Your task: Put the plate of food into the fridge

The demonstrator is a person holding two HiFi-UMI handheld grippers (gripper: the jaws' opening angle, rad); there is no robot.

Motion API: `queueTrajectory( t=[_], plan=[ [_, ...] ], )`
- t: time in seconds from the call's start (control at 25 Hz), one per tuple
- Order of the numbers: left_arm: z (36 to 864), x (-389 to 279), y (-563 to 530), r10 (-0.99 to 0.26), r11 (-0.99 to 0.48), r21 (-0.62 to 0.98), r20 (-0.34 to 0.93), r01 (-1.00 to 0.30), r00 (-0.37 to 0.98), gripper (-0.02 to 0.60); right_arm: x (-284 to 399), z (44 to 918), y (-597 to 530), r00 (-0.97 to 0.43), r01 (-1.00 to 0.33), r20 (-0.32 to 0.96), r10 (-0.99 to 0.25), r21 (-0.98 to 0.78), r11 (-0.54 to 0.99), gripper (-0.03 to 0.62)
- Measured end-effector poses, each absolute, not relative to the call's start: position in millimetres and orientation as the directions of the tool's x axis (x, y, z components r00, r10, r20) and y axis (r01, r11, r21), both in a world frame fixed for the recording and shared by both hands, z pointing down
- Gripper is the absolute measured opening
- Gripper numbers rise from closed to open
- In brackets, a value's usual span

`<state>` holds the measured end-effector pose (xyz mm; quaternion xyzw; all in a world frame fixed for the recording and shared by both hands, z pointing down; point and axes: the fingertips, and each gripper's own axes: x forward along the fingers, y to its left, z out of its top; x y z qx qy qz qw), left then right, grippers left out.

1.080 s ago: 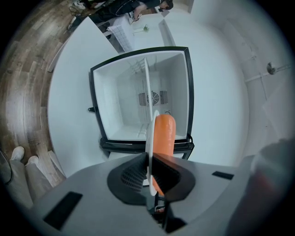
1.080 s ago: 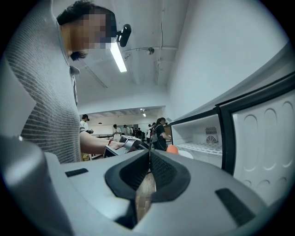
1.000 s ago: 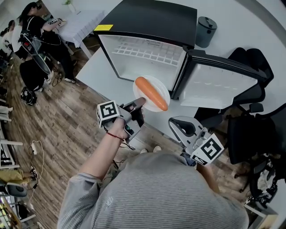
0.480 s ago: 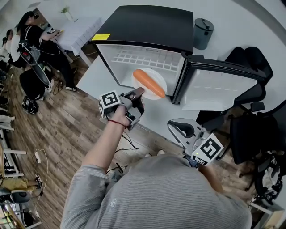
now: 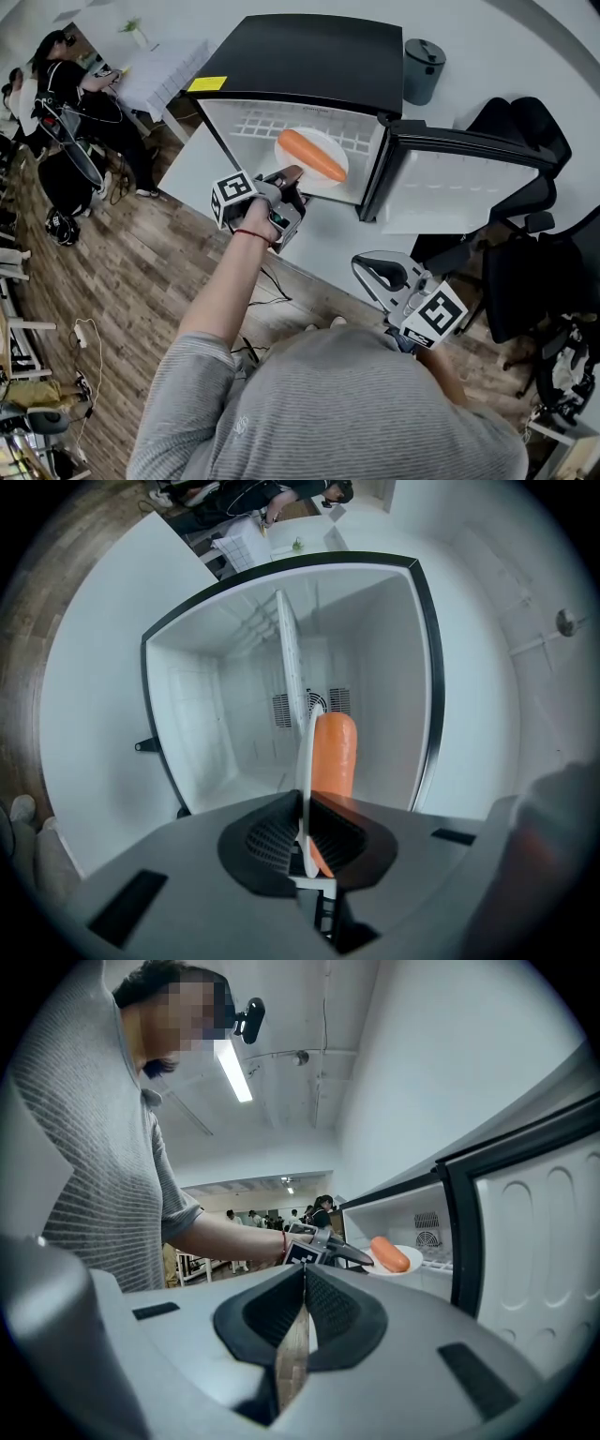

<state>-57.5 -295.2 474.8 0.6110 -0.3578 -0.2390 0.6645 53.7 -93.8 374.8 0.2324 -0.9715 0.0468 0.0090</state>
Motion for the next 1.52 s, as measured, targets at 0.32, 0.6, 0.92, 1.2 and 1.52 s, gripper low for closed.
queueTrajectory(
  t=[0.32,0.6,0.92,1.2,1.52],
  plan=[
    [481.5,-55.4,-308.5,-0.754,0.165,0.975,0.223,-0.152,0.617,0.031,56.6,378.5,-98.0,-0.883,-0.469,0.043,-0.467,-0.097,0.878,0.014],
    [482.1,-57.8,-324.0,-0.767,0.192,0.969,0.247,-0.156,0.593,0.032,56.0,379.0,-100.9,-0.882,-0.471,0.043,-0.469,-0.104,0.876,0.014],
    [477.7,-54.7,-338.8,-0.793,0.195,0.972,0.234,-0.128,0.563,0.032,58.7,379.8,-100.8,-0.878,-0.479,0.041,-0.477,-0.108,0.871,0.014],
    [476.6,-51.7,-351.5,-0.811,0.197,0.973,0.230,-0.119,0.538,0.034,64.3,383.2,-106.8,-0.869,-0.494,0.045,-0.492,-0.105,0.863,0.014],
    [480.4,-50.8,-367.1,-0.822,0.223,0.965,0.261,-0.136,0.506,0.034,67.5,389.4,-110.4,-0.864,-0.503,0.052,-0.500,-0.119,0.856,0.014]
  ],
)
